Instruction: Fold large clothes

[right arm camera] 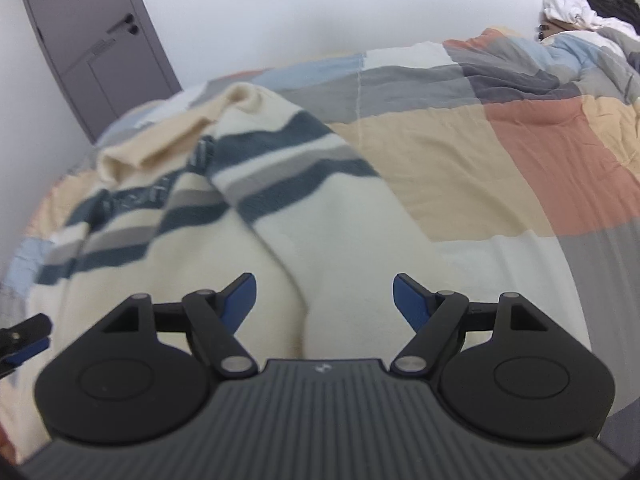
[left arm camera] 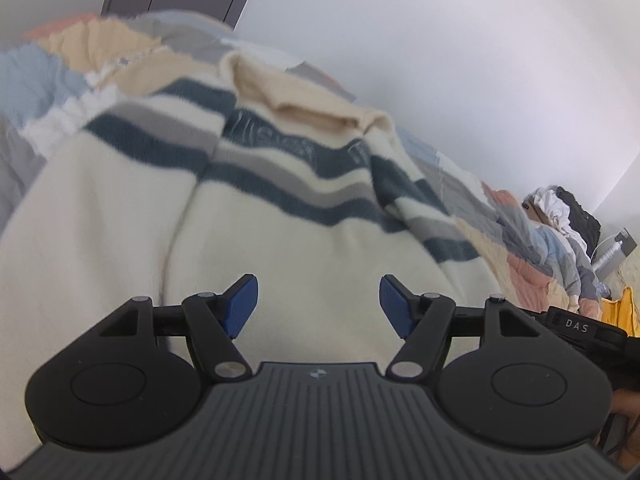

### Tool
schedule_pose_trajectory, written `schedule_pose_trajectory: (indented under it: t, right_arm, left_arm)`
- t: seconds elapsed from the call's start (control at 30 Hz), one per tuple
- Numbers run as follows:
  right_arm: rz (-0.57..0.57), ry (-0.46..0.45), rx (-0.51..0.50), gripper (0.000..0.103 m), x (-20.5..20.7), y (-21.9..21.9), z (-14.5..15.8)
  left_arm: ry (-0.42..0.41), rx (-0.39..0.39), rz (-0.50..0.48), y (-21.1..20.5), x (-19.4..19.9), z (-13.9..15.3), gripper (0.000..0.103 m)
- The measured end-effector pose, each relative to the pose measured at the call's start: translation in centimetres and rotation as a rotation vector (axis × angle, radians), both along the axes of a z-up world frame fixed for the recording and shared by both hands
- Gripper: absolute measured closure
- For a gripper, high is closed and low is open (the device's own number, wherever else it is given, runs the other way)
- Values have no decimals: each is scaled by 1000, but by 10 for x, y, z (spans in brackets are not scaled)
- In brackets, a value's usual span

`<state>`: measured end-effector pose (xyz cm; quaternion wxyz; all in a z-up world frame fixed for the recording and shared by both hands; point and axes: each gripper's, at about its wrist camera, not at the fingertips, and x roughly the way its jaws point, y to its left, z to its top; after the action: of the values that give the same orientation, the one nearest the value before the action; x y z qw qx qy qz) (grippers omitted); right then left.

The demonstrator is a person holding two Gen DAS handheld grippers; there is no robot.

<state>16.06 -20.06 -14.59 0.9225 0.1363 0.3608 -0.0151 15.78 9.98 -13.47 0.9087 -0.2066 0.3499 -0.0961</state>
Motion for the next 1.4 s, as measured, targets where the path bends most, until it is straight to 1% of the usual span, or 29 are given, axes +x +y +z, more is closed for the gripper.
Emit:
schedule_pose_trajectory:
  t: [0.1,0.2,0.33,0.4,0.5,0.57,0.6,0.63,0.77,0.83,0.9,0.97,1.07,1.17,1.23,1.33,1.4]
  right_arm:
    - [-17,34,-28,26,7,0,-10]
    - [-32,71,-47,26,11,-1,-20]
    - [-4,131,-112,27,17,8,-34]
    - [6,154,-173,30,20,16,-41]
    - [16,176,-241,44,23,22,-46]
    - [-7,176,-251,69,26,17,-43]
    - [-24,171,-245,74,26,14,-39]
    - [-35,166,-242,82,28,9,-33]
    - [-83,116,-262,84,46,-13,-4]
    - [-113,73,-284,84,61,-29,14]
    - [-139,26,-324,84,81,-46,33]
    - [-180,-1,-313,84,103,-66,48]
    - [-242,-26,-306,84,142,-92,58]
    - [-288,-56,-393,84,177,-107,53]
    - [-325,-65,-435,84,196,-115,41]
    - [-354,-42,-453,84,219,-129,16]
    - [-373,-28,-437,84,225,-138,-2]
  left_arm:
    - [44,-4,2,0,6,-12,31]
    - [70,12,-3,-3,11,-20,31]
    - [73,22,-1,-5,16,-21,31]
    - [72,17,2,-4,17,-21,31]
    - [69,0,7,-1,17,-21,31]
    - [64,-3,8,1,17,-19,31]
    - [59,-3,10,1,17,-18,31]
    - [53,-1,12,3,17,-17,31]
    - [23,0,22,7,14,-13,31]
    - [15,-5,27,10,15,-11,31]
    - [8,-9,38,13,16,-9,31]
    - [5,-14,52,18,17,-8,31]
    - [-3,-10,72,24,18,-6,31]
    - [-15,10,94,29,19,-5,31]
    - [-28,34,115,33,20,-3,31]
    - [-37,54,126,39,22,-1,31]
    - [-49,58,126,41,22,-1,31]
